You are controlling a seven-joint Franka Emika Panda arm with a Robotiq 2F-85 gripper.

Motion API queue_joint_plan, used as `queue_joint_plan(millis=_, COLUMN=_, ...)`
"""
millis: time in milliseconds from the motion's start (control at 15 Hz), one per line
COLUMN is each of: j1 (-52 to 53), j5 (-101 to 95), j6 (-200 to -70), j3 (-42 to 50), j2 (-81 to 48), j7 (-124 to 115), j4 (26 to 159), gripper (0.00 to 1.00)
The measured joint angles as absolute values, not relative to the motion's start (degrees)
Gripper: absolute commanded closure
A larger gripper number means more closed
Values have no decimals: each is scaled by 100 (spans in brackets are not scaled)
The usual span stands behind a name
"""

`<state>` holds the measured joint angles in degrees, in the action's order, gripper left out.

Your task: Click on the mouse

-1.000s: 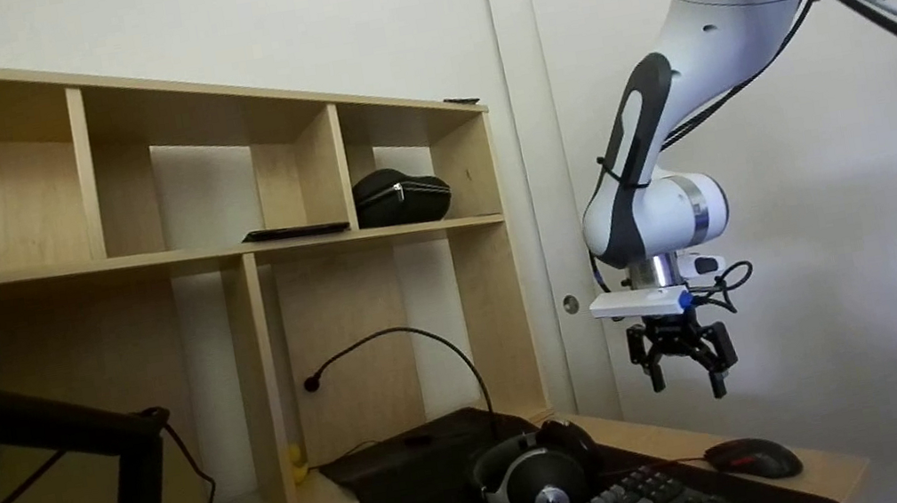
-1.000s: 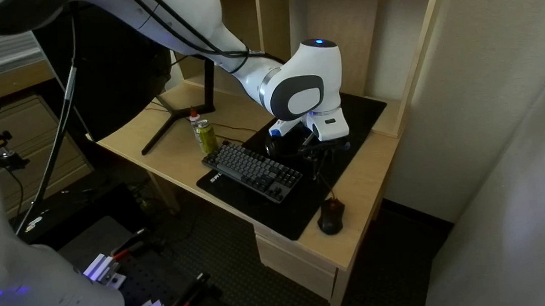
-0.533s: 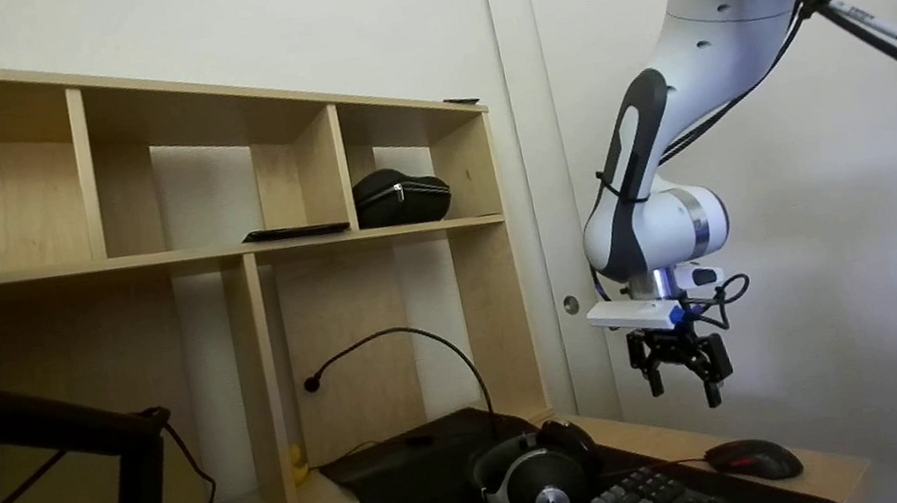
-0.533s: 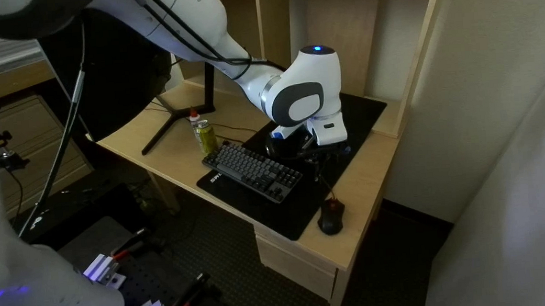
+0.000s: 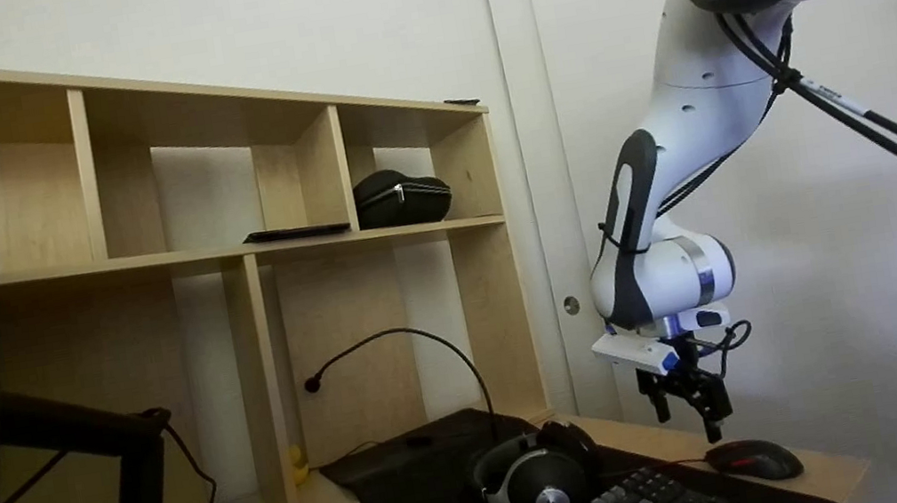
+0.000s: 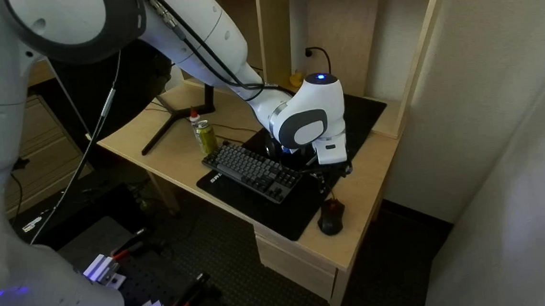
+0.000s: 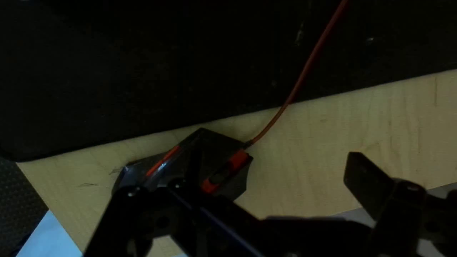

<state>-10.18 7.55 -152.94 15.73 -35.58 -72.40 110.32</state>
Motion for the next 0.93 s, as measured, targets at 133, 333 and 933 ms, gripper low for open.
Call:
queue_joint_plan(millis=133, j1=-1010, j5=755, j6=-15292, j3=1573, j2=-3539, j7=-7240, j4=11026, gripper=0)
queue_joint_plan(millis=333, j1=-973, j5=750, j6=-15150, j3=1658, j2=-3586, j7=-7253, j4=11026, gripper=0)
queue_joint_plan(millis=933, j1=-905, j5=767, j6=-15094, j3=1814, j2=-3667, j7=-7330, j4=11025, gripper=0)
